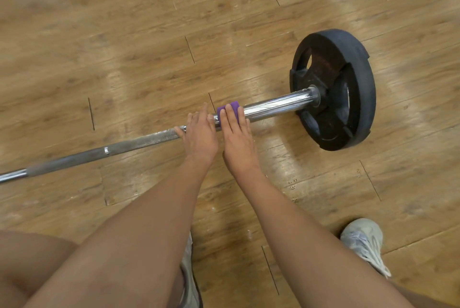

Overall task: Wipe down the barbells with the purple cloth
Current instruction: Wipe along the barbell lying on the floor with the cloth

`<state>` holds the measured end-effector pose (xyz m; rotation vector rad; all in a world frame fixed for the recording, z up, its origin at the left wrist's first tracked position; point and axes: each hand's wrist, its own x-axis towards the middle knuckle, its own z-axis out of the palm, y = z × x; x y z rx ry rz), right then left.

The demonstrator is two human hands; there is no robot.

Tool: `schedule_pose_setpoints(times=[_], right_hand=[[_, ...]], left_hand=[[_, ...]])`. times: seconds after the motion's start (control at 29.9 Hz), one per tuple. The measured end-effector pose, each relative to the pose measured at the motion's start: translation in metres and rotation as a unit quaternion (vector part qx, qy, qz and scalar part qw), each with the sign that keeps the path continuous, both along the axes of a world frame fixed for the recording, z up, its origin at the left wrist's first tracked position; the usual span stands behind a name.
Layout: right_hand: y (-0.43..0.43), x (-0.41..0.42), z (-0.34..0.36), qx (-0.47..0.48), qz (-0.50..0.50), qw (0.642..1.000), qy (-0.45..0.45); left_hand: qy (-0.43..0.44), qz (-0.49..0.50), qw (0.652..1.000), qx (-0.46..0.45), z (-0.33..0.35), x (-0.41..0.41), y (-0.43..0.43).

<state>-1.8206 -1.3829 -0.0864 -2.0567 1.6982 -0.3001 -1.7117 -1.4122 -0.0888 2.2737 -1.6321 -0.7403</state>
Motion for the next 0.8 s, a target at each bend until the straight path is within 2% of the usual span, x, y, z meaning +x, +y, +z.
schedule_pose_setpoints(times=[0.33, 0.57, 0.8], right_hand=[[0.001, 0.001, -0.004, -0.019, -0.007, 1.0, -0.019], [-0.037, 0.008, 0.009, 0.018, -0.001, 1.0, 0.001], [-0.015, 0.008, 0.005, 0.007, -0.014, 1.0, -0.017]], left_hand=[[0.002, 0.008, 1.0, 0.024, 0.008, 0.001, -0.014], [0.007, 0.009, 0.999, 0.032, 0.011, 0.002, -0.024], [0.006, 0.018, 0.999, 0.035, 0.009, 0.004, -0.036]])
